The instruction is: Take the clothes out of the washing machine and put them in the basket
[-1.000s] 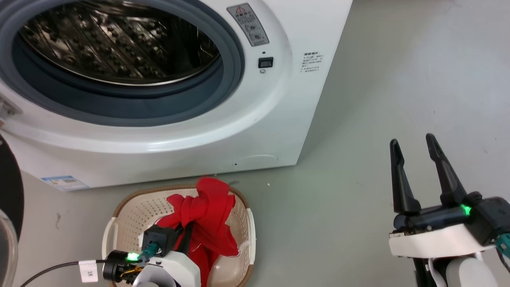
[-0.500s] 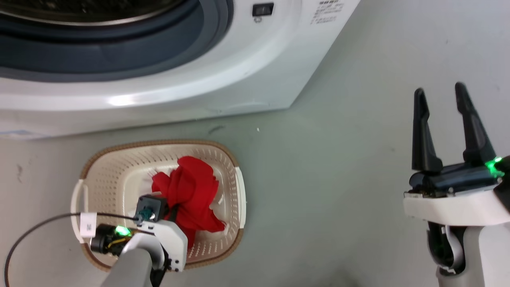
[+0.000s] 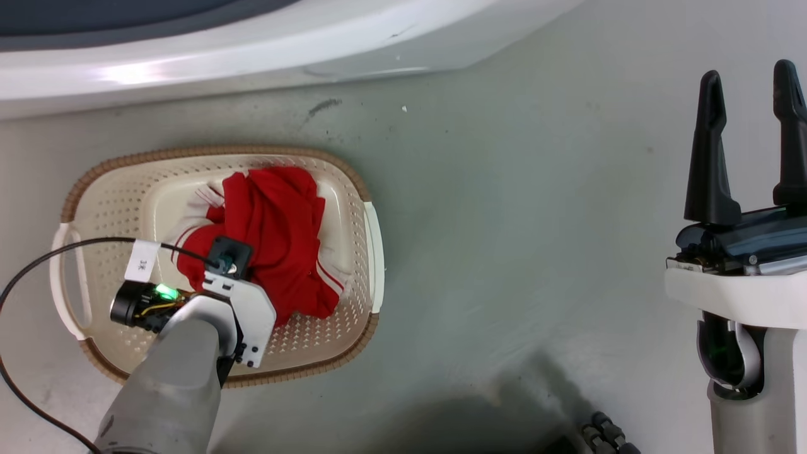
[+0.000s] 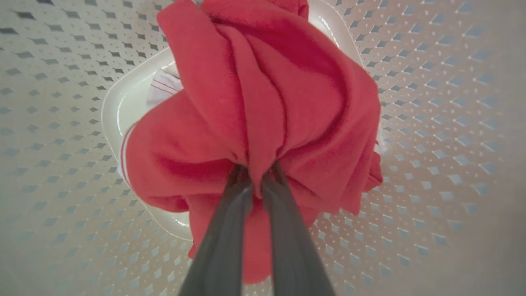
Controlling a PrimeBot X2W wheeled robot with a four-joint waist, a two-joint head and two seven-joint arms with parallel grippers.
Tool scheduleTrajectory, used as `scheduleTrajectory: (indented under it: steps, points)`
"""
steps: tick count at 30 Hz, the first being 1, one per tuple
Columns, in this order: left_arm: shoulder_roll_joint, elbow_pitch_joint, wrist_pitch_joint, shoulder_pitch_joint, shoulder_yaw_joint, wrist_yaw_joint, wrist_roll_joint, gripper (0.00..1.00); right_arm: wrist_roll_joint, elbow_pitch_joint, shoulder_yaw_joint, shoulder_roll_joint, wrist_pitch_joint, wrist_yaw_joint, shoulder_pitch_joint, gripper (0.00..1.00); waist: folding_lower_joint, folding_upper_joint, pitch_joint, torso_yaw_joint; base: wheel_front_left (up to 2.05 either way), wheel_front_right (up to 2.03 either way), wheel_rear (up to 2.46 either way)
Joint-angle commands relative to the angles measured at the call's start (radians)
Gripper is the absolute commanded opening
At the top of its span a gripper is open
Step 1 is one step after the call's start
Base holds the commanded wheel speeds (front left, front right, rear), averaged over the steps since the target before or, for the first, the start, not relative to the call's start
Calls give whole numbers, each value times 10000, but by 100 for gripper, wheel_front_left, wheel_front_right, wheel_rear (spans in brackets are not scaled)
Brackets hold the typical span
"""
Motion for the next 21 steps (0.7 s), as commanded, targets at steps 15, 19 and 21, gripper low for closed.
scheduleTrajectory:
  steps: [15,19,21]
  points:
    - [-263,192,-245,330,210,-103,-742,100,-61,376,-93,14,-23,-7,27,100,-2,0,-622,146,0,0,0]
    - [-479,186,-627,666,384,-146,-1091,100,-150,558,-49,11,-23,-7,341,100,-2,0,-1355,278,0,0,0]
    - [-554,92,-742,853,606,-158,-1355,100,-178,658,-51,13,-23,-7,503,100,-2,0,-1779,362,0,0,0]
